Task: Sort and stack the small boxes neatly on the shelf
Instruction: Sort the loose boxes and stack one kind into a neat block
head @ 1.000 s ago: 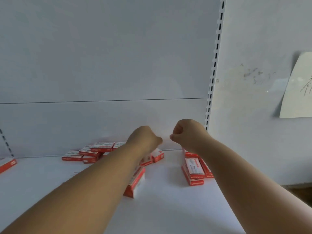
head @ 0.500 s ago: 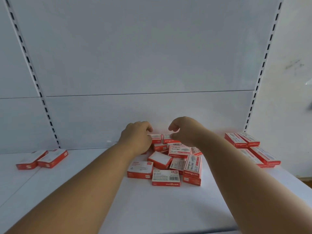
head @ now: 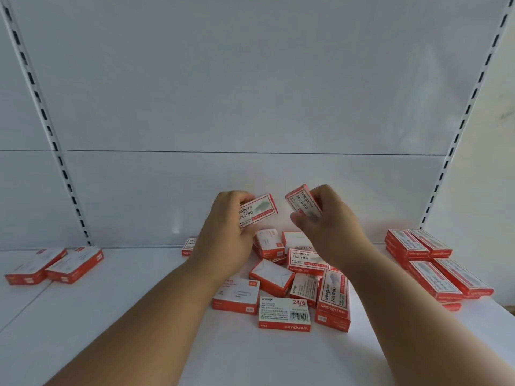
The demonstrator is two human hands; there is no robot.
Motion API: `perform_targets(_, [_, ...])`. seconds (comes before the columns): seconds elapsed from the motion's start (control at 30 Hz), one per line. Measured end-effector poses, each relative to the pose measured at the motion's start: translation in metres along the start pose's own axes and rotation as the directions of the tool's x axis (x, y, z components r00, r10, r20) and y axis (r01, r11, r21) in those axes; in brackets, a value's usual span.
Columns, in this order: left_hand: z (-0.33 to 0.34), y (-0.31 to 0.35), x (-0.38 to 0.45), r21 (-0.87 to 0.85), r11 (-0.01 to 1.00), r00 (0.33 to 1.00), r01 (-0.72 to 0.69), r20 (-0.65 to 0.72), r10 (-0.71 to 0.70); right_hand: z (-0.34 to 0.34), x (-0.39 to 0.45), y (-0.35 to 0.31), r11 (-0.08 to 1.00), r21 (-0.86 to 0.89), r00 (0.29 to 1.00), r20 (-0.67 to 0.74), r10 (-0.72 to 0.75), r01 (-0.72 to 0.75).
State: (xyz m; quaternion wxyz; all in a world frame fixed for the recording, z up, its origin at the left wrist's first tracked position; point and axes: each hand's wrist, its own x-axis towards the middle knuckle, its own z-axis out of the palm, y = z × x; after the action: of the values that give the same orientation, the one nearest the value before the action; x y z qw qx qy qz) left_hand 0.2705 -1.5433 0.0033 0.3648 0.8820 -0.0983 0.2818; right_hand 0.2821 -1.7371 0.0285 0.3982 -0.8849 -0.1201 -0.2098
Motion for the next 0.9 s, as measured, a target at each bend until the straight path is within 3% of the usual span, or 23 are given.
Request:
perform_targets(0.07, [0.001, 0.006, -0.001, -0.169, 0.982, 0.996, 0.09, -0.011, -0.093, 0.002, -0.001, -0.003, 0.968, 0.234, 0.996, 0.046, 0.081, -0.09])
perform_targets(0.17, [0.003, 0.008, -0.001, -0.277, 0.944, 0.984, 0.179, 0.025, -0.179, 0.008, -0.005, -0.006, 0.862, 0.474, 0.983, 0.128, 0.135, -0.18])
perform_targets(0.27, [0.002, 0.01, 0.001, -0.487, 0.802, 0.936, 0.345, 0.118, -0.331, 0.011, -0.006, -0.008, 0.747, 0.619, 0.97, 0.179, 0.165, -0.241])
perform_targets(0.33, [0.0, 0.011, 0.0, -0.536, 0.741, 0.909, 0.405, 0.151, -0.387, 0.011, -0.007, -0.008, 0.706, 0.652, 0.961, 0.197, 0.195, -0.277])
perform_targets(0.43, [-0.002, 0.015, -0.001, -0.559, 0.703, 0.889, 0.44, 0.158, -0.43, 0.005, -0.008, -0.009, 0.732, 0.62, 0.959, 0.162, 0.234, -0.283])
perform_targets(0.6, [-0.006, 0.041, -0.004, -0.656, 0.597, 0.882, 0.461, 0.268, -0.387, -0.028, -0.015, -0.012, 0.74, 0.63, 0.962, 0.045, 0.268, -0.236])
perform_targets(0.77, [0.008, 0.086, -0.005, -0.54, 0.706, 0.881, 0.458, 0.382, -0.279, -0.075, -0.036, 0.006, 0.835, 0.533, 0.945, -0.182, 0.271, -0.137])
perform_targets(0.9, [0.038, 0.129, -0.004, -0.478, 0.752, 0.845, 0.453, 0.499, -0.192, -0.132, -0.05, 0.043, 0.963, 0.23, 0.897, -0.384, 0.22, -0.138])
